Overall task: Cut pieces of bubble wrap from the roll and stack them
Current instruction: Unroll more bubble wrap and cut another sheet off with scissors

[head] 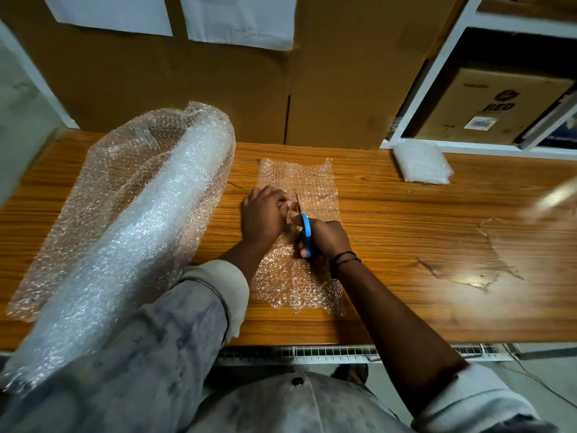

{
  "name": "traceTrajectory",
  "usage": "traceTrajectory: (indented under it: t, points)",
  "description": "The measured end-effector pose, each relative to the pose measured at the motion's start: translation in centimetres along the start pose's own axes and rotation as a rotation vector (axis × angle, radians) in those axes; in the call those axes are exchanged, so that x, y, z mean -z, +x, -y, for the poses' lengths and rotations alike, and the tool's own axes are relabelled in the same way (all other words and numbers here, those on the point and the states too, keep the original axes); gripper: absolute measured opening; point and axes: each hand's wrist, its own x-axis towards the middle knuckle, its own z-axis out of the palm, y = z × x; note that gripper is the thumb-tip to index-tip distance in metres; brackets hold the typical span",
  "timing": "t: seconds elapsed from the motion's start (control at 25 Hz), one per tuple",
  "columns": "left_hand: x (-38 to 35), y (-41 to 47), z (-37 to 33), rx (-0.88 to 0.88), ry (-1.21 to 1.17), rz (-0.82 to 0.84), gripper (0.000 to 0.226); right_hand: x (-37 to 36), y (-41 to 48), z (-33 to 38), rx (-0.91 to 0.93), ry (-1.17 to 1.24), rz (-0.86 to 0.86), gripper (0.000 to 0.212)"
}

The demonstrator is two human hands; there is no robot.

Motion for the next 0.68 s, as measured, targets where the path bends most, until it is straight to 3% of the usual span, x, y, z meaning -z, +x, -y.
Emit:
traceTrajectory:
  t: [0.12,0.4,0.68]
  points:
    - [-0.4,-0.2,0.1,0.025,-0.103,-0.085,0.014,-0.2,0.3,0.1,0.005,0.052,-0.009,0.04]
    - [-0.9,-0.4,0.6,-0.003,-0.121,-0.118,0.026,-1.9,1.8,0.6,0.004,-0.046,-0.002,0.052]
    - [-1.1,-0.2,0.7,0.027,-0.126,-0.12,0.023,-1.8,3.1,1.9,0.072,-0.136,-0.059,0.053]
